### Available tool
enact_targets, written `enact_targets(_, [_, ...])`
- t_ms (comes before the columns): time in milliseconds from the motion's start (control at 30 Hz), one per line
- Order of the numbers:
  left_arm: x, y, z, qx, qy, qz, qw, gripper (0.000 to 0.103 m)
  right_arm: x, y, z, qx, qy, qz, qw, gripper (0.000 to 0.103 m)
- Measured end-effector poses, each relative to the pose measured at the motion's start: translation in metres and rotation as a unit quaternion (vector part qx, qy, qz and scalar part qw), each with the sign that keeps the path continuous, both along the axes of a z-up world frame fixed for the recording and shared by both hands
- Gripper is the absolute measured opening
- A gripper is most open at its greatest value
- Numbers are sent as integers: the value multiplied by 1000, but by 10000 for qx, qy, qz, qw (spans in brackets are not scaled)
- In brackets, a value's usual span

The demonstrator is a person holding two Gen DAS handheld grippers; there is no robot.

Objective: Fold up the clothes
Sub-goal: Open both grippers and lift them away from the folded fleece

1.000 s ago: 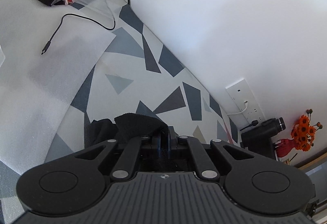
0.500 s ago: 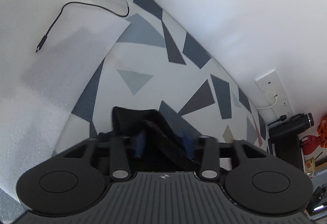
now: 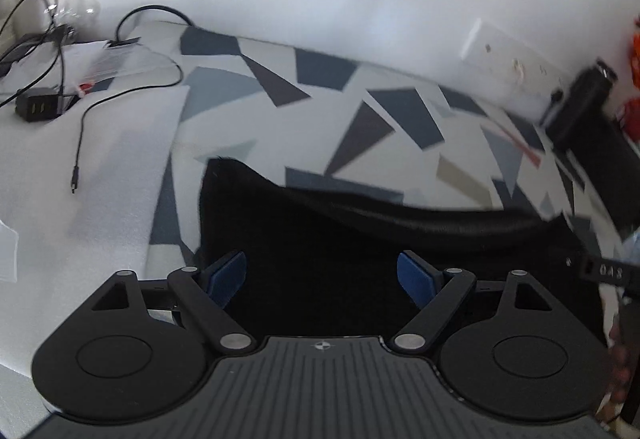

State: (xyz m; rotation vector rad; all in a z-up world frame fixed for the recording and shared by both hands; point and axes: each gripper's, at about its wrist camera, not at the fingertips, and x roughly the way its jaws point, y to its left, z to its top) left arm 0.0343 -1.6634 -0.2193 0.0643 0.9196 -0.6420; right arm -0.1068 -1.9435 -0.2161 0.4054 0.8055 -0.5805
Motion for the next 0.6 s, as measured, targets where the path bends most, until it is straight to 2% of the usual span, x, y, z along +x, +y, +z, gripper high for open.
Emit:
enact_targets(100, [0,-15,-14,344,-8,-124,9993,84,10,10,-13,-154,359,215,9990,96])
enact_targets(267, [25,-42,-24,603,-5,-133,9981,84,38,0,-26,-229,596,352,9973,98])
enact_targets(333, [38,-56,-26,710,-47,-155,9973,84,52,-9,-27,-116,651,323,9973,100])
enact_targets(433, [62,-74,-27,737,-163,-53,9971,84,73,-24,-26,-48,601,200,9980,102])
enact_targets(600, [94,-71,-3,387,-207,484,9979,84,96,-52,-16,-33,373,-243,9990,102])
